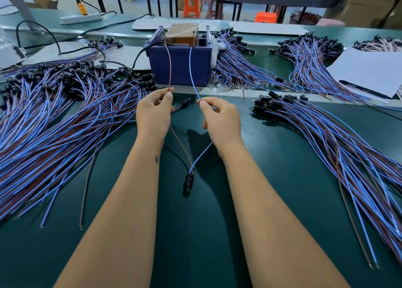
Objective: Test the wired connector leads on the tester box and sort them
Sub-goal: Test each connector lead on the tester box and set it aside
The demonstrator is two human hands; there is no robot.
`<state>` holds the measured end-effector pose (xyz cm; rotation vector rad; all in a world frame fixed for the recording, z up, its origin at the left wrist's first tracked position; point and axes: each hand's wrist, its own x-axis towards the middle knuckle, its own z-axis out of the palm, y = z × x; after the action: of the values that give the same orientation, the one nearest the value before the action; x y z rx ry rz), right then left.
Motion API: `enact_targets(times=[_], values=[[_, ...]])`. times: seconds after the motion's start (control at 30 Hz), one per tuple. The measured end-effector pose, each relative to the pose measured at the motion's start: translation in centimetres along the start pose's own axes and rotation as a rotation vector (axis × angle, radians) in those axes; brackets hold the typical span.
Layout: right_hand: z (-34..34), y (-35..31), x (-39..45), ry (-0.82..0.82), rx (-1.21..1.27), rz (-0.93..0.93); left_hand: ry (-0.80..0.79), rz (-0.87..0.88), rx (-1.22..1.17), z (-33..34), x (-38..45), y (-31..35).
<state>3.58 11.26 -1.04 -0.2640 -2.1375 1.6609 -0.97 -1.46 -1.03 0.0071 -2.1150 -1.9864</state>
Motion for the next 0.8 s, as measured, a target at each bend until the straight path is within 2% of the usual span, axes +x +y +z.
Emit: enact_targets(times=[0.37, 0.8], values=[[-0.04, -0.18, -0.14, -0.020, -0.007, 0.000, -0.016, -0.013, 0.014, 0.12, 0.12, -0.28], [-0.10, -0.43, -0.34, 0.038, 0.118, -0.006, -0.041, 0.009, 0.073, 0.13, -0.05, -0.23]])
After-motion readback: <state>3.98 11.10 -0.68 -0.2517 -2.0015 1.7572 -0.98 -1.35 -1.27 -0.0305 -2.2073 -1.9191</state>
